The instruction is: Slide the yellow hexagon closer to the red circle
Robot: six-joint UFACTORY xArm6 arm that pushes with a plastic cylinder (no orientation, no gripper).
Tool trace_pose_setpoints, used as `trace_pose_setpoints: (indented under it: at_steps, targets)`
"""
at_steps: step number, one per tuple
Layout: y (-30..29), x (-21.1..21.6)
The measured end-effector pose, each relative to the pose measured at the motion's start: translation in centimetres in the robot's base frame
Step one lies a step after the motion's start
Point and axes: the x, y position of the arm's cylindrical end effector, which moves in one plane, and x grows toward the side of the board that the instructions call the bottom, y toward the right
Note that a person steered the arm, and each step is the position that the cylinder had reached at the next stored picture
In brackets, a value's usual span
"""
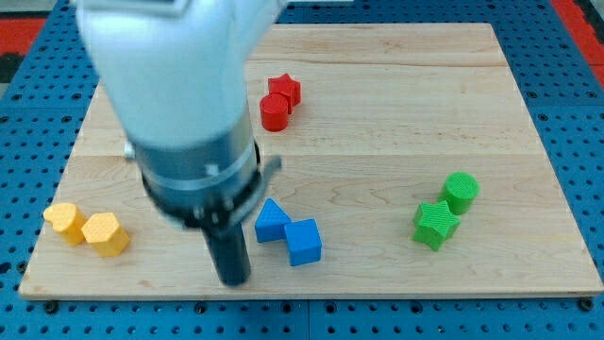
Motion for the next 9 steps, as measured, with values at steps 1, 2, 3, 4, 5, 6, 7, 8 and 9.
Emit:
trace_pose_setpoints:
  at_steps: [1, 2, 3, 4, 5, 6, 7, 8, 9]
  targets:
    - [5.0, 0.1]
    - [12.1, 0.0]
    - [8.1, 0.3]
    - [-0.1, 0.3]
    - [-9.8, 0.2]
    - [-17.1, -1.0]
    - [-21.2, -3.4]
    - [-15.4, -6.4]
    - [-12.8, -10.6]
